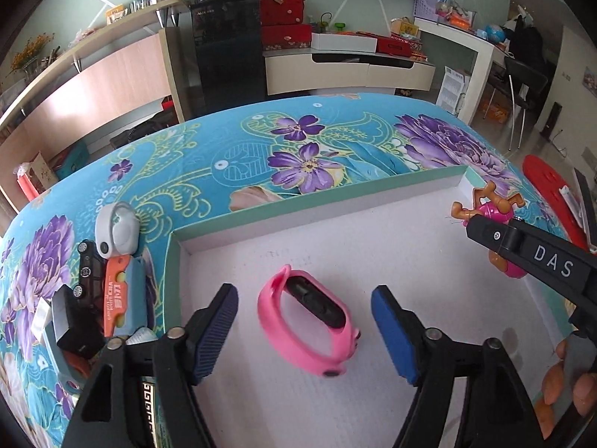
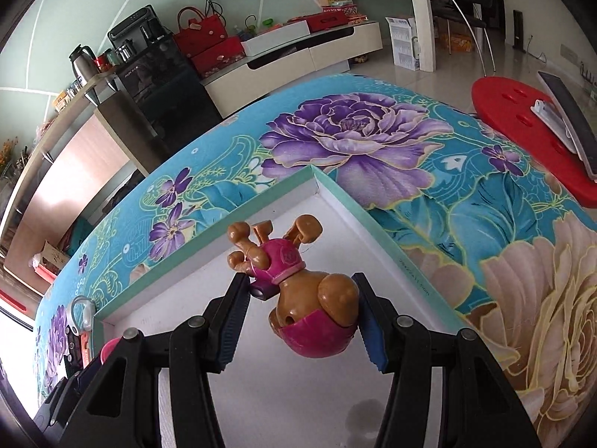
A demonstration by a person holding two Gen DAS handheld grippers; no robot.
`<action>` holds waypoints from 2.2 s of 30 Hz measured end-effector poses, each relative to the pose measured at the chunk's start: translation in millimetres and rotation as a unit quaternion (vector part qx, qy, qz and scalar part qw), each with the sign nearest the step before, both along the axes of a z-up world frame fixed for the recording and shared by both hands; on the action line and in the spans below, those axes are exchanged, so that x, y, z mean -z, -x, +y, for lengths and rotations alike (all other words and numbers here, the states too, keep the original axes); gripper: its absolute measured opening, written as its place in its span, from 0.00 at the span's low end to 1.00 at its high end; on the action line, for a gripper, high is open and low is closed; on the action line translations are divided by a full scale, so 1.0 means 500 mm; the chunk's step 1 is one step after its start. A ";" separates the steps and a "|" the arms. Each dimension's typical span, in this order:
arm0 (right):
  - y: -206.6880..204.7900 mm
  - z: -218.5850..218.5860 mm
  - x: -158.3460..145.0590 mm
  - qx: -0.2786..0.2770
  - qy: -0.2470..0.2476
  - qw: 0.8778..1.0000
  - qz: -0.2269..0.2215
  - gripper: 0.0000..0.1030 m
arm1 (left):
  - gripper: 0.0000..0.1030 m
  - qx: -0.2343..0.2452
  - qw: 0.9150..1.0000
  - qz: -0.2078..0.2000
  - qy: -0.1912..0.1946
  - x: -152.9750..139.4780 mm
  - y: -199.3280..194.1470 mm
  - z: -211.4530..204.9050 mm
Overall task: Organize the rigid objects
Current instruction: 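Carry the toy dog into the tray with the right gripper while the left gripper grasps the pink watch band, then release the pink watch band into the tray with the left gripper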
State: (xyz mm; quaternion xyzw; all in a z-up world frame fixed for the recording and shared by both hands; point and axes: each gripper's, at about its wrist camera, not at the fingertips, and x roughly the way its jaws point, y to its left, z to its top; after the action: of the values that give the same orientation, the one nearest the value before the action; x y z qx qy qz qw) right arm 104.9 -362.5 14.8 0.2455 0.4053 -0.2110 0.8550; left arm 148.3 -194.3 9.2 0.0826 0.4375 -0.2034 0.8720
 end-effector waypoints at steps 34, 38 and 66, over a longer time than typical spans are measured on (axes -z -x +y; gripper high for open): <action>-0.024 0.102 -0.062 -0.055 0.079 0.995 -0.029 0.96 | 1.00 -0.182 0.983 -0.002 0.017 -0.056 -0.035 0.245; -0.031 0.125 -0.071 -0.062 0.115 0.991 -0.022 0.96 | 1.00 -0.197 0.980 -0.004 0.021 -0.061 -0.036 0.272; -0.060 0.267 -0.090 -0.145 0.106 0.984 -0.002 0.96 | 1.00 -0.295 0.955 -0.008 0.042 -0.083 0.004 0.473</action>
State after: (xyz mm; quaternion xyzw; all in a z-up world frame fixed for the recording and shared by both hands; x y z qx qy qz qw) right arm 135.0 -229.2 59.6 0.0929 0.4101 -0.1260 0.8985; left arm 146.1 42.2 50.5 -0.0849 0.4270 0.0454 0.8991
